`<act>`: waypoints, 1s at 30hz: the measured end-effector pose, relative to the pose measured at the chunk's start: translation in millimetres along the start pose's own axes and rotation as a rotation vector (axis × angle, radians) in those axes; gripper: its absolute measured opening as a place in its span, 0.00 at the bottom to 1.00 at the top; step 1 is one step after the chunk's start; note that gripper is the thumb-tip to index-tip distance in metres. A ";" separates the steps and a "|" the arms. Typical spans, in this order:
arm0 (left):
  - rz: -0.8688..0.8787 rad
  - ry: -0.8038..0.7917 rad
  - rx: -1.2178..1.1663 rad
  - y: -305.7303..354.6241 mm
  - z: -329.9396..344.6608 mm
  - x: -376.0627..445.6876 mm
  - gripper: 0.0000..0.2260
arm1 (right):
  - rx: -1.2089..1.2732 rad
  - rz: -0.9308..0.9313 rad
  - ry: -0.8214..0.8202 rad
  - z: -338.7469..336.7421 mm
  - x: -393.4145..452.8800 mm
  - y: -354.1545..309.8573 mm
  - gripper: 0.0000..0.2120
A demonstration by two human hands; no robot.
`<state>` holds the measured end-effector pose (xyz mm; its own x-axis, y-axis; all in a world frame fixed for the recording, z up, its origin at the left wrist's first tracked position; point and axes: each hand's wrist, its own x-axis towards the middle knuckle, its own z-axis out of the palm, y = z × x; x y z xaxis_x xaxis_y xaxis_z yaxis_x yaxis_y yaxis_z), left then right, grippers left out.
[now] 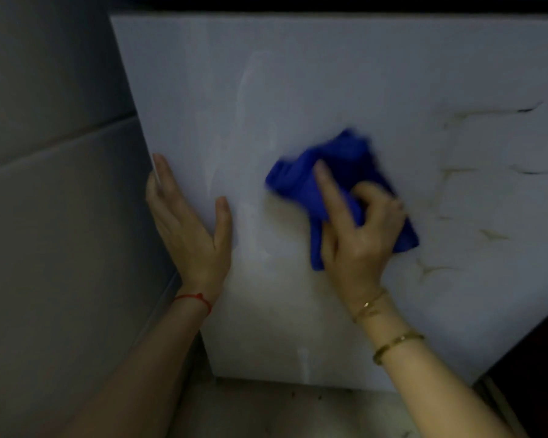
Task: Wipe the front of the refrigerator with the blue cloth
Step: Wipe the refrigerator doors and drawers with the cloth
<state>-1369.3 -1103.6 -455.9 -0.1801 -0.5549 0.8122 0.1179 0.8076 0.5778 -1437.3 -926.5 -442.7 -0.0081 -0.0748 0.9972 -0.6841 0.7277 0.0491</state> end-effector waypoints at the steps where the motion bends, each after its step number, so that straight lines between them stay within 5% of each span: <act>1: 0.005 -0.013 -0.001 -0.9 -1.4 -0.1 0.36 | -0.025 -0.099 -0.056 0.9 -26.4 -5.0 0.25; 5: 0.007 -0.064 0.002 -3.9 -4.9 -0.8 0.36 | -0.025 -0.568 -0.313 -13.5 -98.5 25.7 0.18; 7: 0.002 -0.068 0.008 -3.1 -5.0 -0.6 0.36 | 0.011 -0.643 -0.307 -21.6 -77.2 45.0 0.18; 14: -0.009 -0.061 0.027 0.6 -4.5 -0.6 0.36 | 0.000 -0.030 0.133 -5.9 60.1 38.4 0.23; 17: -0.014 -0.091 0.000 0.0 -7.1 0.1 0.37 | -0.020 -0.316 -0.034 -1.6 2.5 23.8 0.27; 20: 0.001 -0.103 0.003 -1.1 -8.1 -1.1 0.37 | 0.024 -0.684 -0.309 -14.2 -87.4 38.3 0.19; 23: 0.009 -0.103 0.005 -0.7 -8.1 -1.2 0.37 | 0.047 -0.770 -0.387 -25.1 -97.7 64.7 0.17; 26: 0.001 -0.096 0.021 0.2 -8.0 -1.1 0.37 | 0.052 -0.674 -0.241 -32.4 -44.8 80.9 0.20; 30: -0.009 -0.087 0.033 1.2 -7.2 -1.3 0.37 | 0.003 -0.176 0.039 -20.9 39.4 62.7 0.24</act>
<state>-1361.9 -1103.3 -455.7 -0.2655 -0.5436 0.7962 0.0839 0.8097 0.5808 -1465.3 -869.5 -399.2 0.1404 -0.1739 0.9747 -0.6743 0.7041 0.2227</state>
